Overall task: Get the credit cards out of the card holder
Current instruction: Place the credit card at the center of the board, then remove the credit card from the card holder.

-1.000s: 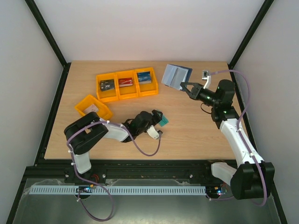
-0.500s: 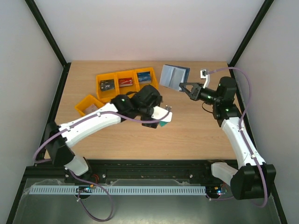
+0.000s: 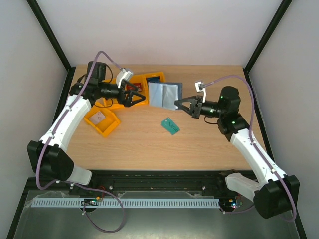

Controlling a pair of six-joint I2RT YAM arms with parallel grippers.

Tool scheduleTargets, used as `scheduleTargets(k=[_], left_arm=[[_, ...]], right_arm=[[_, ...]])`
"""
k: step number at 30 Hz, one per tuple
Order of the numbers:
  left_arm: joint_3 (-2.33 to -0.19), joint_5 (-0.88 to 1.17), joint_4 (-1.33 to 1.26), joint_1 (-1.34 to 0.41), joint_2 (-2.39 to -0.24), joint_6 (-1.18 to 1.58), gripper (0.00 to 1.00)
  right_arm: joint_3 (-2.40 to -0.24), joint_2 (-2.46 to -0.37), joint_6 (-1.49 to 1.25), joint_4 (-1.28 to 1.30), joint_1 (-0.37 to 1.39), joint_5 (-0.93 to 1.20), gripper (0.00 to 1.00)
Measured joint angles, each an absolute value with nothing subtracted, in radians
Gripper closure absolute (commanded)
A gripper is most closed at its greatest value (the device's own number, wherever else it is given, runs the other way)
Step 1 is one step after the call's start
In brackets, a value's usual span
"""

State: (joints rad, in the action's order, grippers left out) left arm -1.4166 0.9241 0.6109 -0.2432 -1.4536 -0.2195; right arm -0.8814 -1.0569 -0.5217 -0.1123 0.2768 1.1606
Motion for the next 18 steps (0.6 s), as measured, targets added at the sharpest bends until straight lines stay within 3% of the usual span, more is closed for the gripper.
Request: scheduleTargets(k=[4,9,10,12,14,15,18], left_arm=[[-1.37,1.111,0.509,-0.259,-1.45,-0.077,0.01],[-1.324,1.197,0.434,-0.27,-1.45,0.01,0.01],[-1.319,1.205,0.427,-0.273,-1.451,0.02,0.06],[-1.315,1.22,0.417,-0.278,-1.451,0.031,0.34],[-1.316,1.24,0.417,-0.279,-1.451,0.031,0.83],[-1.316,1.249,0.419,-0.279,-1.452,0.026,0.96],[-1.317,1.275,0.447,-0.281,-1.452,-0.011,0.98]], right_arm=[[-0.868,-1.076,-0.566,-0.206,0.366,1.161,0.98],[-0.868,-1.136,-0.596,-0.297,0.454,1.163,0.98],[-0.868,-1.149,-0.596,-0.306,0.466,1.165,0.98],[-0.869,-1.169,-0.596,-0.312,0.476,1.168,0.98],[-0.872,-1.182,-0.591,-0.311,0.477,1.171,0.98],[-0.873,-1.184,-0.587,-0.311,0.477,1.171,0.98],[-0.873,-1.184,-0.567,-0.295,0.477,1.169,0.98]])
